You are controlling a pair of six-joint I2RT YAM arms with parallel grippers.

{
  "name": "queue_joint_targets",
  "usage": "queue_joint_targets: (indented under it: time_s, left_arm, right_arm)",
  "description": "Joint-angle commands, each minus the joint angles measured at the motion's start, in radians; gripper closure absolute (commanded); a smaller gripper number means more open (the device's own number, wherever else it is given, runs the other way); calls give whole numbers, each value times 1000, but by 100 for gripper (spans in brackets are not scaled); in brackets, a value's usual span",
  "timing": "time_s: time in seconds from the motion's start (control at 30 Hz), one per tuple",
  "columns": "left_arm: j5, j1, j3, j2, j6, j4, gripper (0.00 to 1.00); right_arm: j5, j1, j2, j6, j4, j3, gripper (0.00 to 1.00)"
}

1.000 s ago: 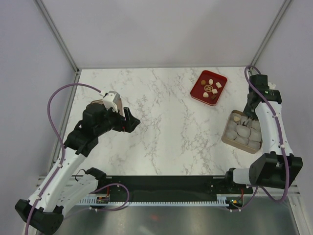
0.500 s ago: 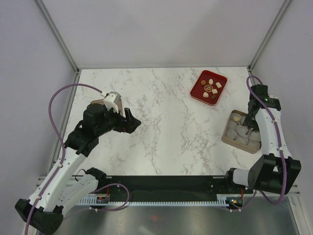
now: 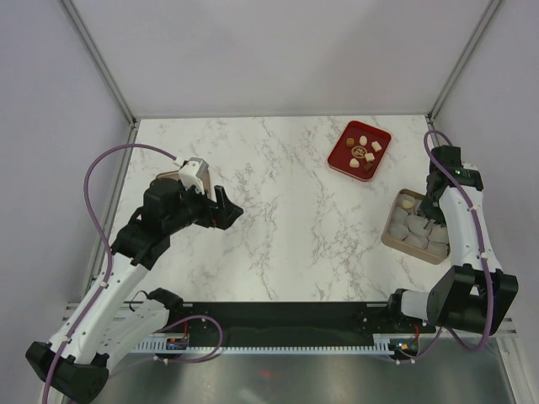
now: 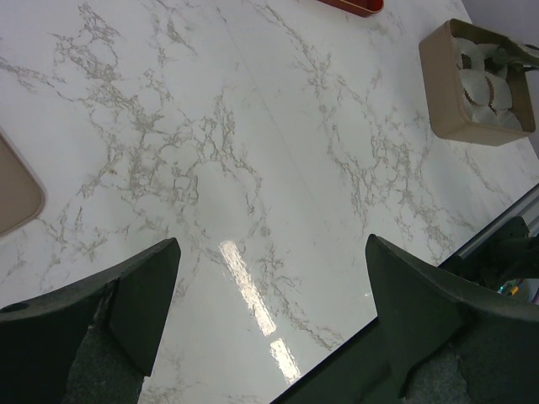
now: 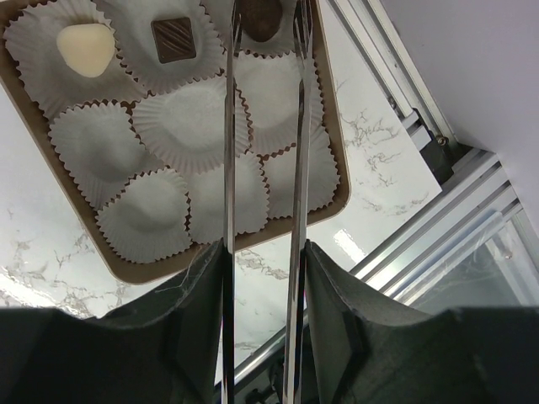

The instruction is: Pack the chocolate

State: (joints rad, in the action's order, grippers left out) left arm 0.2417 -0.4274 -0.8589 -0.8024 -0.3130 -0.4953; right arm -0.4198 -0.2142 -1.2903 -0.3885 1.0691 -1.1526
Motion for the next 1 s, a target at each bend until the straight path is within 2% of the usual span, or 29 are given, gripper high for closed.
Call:
queue_joint_targets:
  time_s: [0.0, 0.2, 0.5, 0.77, 0.97]
  left_arm:
    - [21, -2, 0, 6, -6, 31, 1]
    - [18, -2, 1, 5, -5, 31, 1]
    - [18, -4, 1, 6, -3, 31, 1]
    - [-5, -14, 1, -6, 6, 31, 1]
    - [-7, -17, -3, -26, 9, 31, 1]
  right_arm:
    - [2, -5, 25, 16, -15, -33, 52]
    - [1, -5, 28, 28, 8, -94, 50]
    - [173, 7, 13, 54, 11, -278, 53]
    - [245, 205, -44, 102, -170, -280, 53]
    - [292, 294, -220, 194, -258, -376, 52]
